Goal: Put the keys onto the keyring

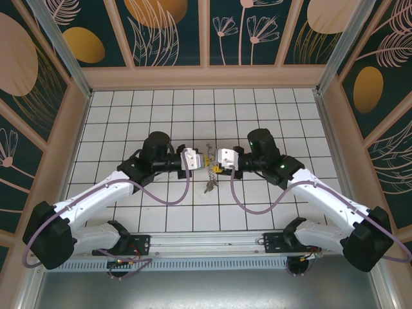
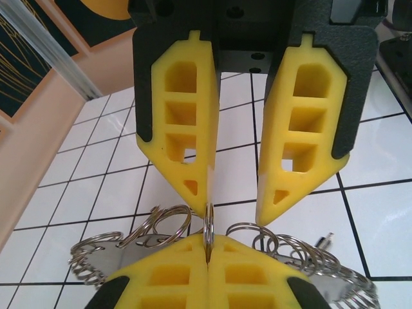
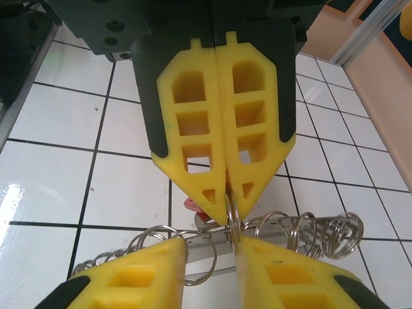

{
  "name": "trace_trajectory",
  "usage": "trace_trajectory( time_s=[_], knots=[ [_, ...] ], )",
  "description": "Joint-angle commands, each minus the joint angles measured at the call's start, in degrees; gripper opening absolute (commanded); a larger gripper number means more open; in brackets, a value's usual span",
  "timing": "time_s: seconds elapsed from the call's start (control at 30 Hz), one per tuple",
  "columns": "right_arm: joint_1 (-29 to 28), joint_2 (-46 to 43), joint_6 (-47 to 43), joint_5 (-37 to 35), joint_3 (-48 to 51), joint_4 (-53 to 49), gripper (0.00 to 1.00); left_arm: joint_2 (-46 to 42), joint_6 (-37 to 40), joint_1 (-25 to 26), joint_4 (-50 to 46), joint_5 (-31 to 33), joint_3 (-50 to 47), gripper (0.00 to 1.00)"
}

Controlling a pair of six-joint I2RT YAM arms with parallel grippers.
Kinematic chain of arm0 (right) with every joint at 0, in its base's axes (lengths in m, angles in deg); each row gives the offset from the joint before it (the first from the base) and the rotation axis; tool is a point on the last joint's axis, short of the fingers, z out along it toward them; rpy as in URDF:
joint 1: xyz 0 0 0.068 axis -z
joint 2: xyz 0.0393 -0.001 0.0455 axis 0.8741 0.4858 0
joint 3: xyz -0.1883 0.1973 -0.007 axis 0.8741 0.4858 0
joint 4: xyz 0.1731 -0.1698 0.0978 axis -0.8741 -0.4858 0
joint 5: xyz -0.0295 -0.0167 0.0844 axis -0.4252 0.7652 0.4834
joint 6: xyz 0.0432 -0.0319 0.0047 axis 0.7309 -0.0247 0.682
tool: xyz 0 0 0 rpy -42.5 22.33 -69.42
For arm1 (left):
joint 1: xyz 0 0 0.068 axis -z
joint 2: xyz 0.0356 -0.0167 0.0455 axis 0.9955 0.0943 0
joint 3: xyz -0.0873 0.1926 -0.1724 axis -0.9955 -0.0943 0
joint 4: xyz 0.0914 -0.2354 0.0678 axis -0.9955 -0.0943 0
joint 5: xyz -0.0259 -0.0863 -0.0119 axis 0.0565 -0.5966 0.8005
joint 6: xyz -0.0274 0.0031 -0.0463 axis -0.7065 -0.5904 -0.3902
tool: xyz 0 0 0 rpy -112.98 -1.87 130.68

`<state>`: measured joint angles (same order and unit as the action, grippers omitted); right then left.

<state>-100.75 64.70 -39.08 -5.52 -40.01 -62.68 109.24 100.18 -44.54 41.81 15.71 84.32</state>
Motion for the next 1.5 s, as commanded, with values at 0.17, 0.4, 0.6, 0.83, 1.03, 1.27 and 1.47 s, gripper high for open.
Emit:
trace_trajectory(
  time_s=[0.17,0.4,0.6,0.83,1.03,1.27,1.47],
  knots=[
    [0.08,1.09,-0.33,-0.77,-1.96,0.66,0.11,-1.61,2.65,-0.2,1.14,-2.23,0.82,0.0],
    [0.1,1.08,-1.11,2.27,-2.33,0.04,0.23,-2.35,2.79,-0.15,1.37,-2.7,0.4,0.0],
    [0.41,0.37,-0.77,1.31,-2.53,0.39,0.23,-2.46,3.16,-0.16,1.76,-3.08,-0.08,0.0],
    [0.81,-0.74,-0.75,4.3,-2.79,0.43,0.16,-2.38,3.64,-0.16,1.28,-2.94,-0.3,0.0],
    [0.8,-0.69,-0.86,5.85,-3.17,0.34,0.21,-2.37,3.78,-0.18,1.62,-2.6,-0.34,0.0],
    [0.84,0.86,-1.07,5.81,-3.76,0.08,0.21,-2.12,3.78,-0.23,1.68,-2.79,-0.21,0.0],
    [0.44,2.58,-0.04,5.72,-4.22,0.57,0.19,-1.76,3.42,-0.16,1.98,-2.69,-0.21,0.0]
  ],
)
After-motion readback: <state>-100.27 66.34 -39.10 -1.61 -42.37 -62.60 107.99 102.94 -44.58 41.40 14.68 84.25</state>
